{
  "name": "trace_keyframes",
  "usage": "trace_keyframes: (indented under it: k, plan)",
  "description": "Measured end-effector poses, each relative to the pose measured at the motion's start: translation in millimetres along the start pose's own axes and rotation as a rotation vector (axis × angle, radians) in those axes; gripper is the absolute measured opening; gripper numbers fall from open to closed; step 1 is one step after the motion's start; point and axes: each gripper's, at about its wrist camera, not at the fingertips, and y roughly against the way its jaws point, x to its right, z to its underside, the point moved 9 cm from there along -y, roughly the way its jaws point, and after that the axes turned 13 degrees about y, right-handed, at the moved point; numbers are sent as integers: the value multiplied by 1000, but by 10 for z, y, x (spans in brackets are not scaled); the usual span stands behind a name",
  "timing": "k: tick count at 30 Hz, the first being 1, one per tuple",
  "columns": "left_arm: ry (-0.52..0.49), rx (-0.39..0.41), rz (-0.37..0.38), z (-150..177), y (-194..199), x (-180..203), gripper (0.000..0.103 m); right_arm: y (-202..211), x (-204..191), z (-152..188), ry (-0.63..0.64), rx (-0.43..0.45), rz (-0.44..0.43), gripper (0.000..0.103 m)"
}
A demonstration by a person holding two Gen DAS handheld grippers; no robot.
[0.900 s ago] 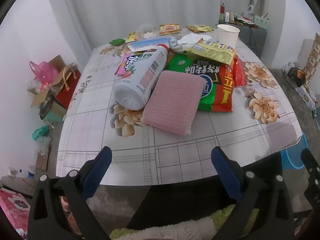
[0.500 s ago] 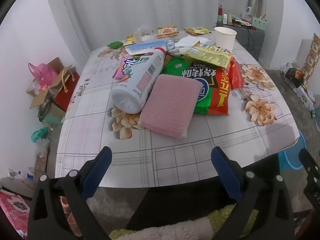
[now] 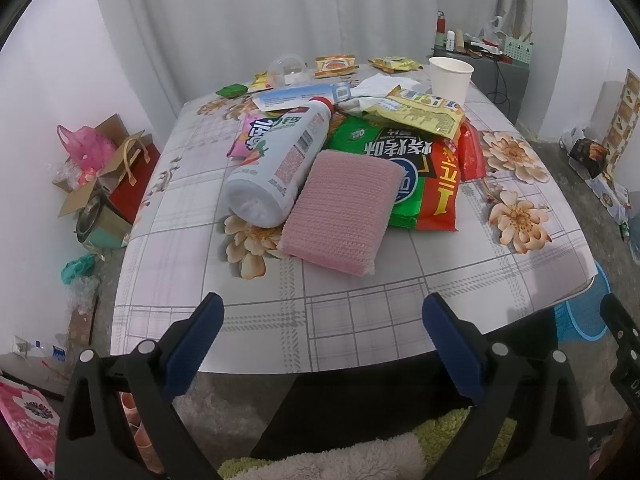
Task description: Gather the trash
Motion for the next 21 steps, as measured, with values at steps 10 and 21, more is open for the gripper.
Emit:
trace_keyframes:
  k: [10,21]
  plan:
    - [7,-1,2,-6,-6,-50,97,3,-12,1,0,-2,2,95]
    - [10,-4,0,-6,-17,-86,97,3,-47,-3,-1,-2,3,95]
